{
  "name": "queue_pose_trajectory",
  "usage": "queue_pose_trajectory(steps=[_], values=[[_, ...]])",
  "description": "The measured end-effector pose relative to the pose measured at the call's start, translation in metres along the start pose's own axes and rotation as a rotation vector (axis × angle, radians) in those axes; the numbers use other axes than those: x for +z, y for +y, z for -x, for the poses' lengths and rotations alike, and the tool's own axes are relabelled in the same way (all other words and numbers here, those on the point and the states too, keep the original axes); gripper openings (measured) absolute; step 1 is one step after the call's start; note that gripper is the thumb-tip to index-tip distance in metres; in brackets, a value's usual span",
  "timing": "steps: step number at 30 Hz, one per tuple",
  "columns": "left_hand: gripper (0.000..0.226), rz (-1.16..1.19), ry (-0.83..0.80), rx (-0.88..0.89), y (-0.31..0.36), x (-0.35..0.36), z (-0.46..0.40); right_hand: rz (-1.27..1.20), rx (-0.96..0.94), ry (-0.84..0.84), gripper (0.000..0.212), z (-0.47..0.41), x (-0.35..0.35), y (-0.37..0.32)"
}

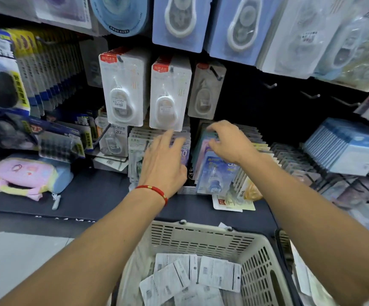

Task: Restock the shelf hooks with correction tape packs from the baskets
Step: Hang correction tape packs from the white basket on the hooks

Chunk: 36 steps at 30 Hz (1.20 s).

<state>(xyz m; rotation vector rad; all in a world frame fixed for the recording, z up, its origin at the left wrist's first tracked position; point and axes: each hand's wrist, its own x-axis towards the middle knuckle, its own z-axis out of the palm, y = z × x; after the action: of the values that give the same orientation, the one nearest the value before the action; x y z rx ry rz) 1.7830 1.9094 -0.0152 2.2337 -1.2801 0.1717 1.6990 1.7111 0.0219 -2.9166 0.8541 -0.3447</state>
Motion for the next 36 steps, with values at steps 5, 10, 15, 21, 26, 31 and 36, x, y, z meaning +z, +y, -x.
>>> queue_pose_trajectory(steps=[5, 10, 15, 21, 26, 31, 36], values=[[0.045, -0.219, -0.405, 0.177, -0.009, 0.019, 0.043, -0.167, -0.099, -0.159, 0.020, 0.095, 0.036, 0.019], [0.043, -0.302, -0.783, 0.220, -0.017, 0.062, 0.104, -0.166, -0.004, -0.621, 0.026, 0.166, 0.114, 0.052], [0.042, -0.248, -0.973, 0.018, -0.027, 0.139, 0.171, -0.098, 0.126, -0.943, 0.041, 0.235, 0.225, 0.077], [0.059, -0.131, -1.126, -0.306, -0.050, 0.208, 0.216, -0.023, 0.294, -0.751, 0.078, 0.285, 0.295, 0.088], [0.087, -0.141, -1.092, -0.412, -0.070, 0.248, 0.216, -0.173, 0.474, -0.719, 0.091, 0.287, 0.318, 0.094], [0.096, -0.176, -1.050, -0.415, -0.072, 0.281, 0.221, -0.276, 0.525, -0.678, 0.087, 0.302, 0.336, 0.089], [0.072, -0.192, -0.887, -0.383, -0.064, 0.290, 0.224, -0.432, 0.478, -0.674, 0.053, 0.299, 0.326, 0.099]])
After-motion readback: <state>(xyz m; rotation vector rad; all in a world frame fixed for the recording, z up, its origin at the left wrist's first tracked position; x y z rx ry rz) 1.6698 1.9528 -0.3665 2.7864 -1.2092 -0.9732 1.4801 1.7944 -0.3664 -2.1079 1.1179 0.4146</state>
